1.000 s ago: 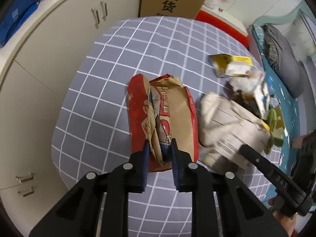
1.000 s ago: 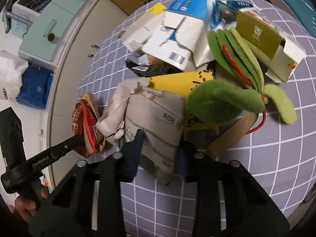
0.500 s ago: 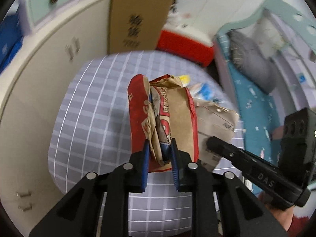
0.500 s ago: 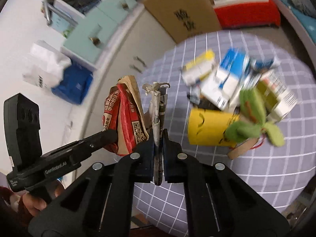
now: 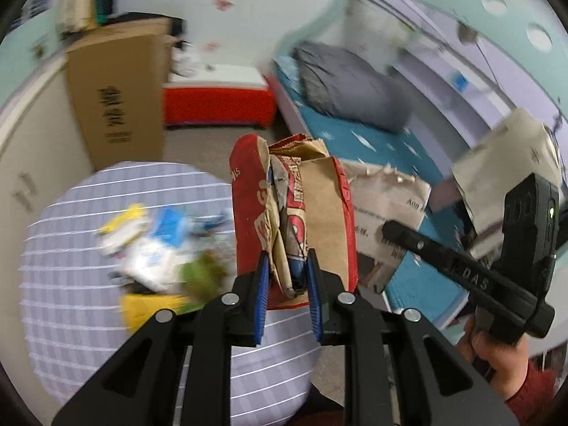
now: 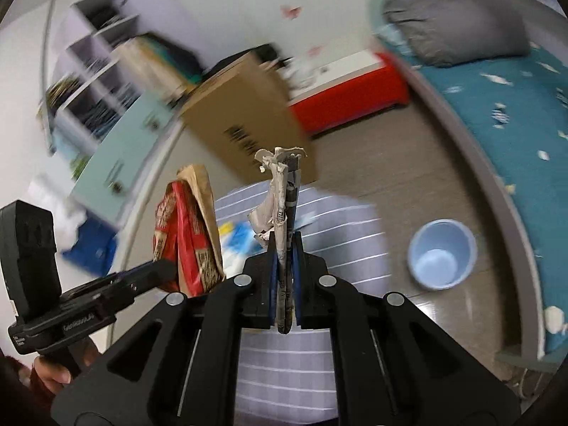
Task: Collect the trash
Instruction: 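Lift the red snack bag with the left gripper while the right gripper grasps a white wrapper, then carry the red bag over the blue bin and open the left gripper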
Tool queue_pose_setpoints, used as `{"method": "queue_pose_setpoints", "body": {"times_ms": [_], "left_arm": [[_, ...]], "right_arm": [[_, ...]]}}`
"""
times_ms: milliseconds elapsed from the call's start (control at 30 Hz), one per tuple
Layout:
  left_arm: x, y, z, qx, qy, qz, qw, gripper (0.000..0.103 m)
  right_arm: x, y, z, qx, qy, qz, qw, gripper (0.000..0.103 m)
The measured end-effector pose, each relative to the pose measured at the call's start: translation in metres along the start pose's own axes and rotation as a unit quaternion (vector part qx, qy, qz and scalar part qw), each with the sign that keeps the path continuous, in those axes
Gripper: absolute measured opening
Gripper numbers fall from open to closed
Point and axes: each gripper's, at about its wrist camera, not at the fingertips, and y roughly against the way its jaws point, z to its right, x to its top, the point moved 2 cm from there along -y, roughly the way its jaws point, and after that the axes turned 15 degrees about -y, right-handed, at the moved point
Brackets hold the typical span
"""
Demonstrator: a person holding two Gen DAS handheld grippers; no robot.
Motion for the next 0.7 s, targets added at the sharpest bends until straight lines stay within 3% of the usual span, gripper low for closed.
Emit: {"method": "queue_pose_setpoints", "body": {"times_ms": [167,400,700], "left_arm": [[0.053,-0.079,0.063,-0.024,-0.004,-0.032,0.9992,0.019],[0.103,-0.18,0.115,-0.024,-0.016,-0.076,0.9967,0.019],[0.144,-0.246,0.145,-0.023,-0.035,-0.114,0.9926,0.023]], "right_arm": [[0.056,0.021,0.074,-0.052,0.003,0.014,0.999,0.007],[0.114,0.024,0.152,-0.105,0.007,0.023,0.994,0.007],[0.161,0.031,0.217,-0.113,-0.026,0.033,0.993,0.007]]}}
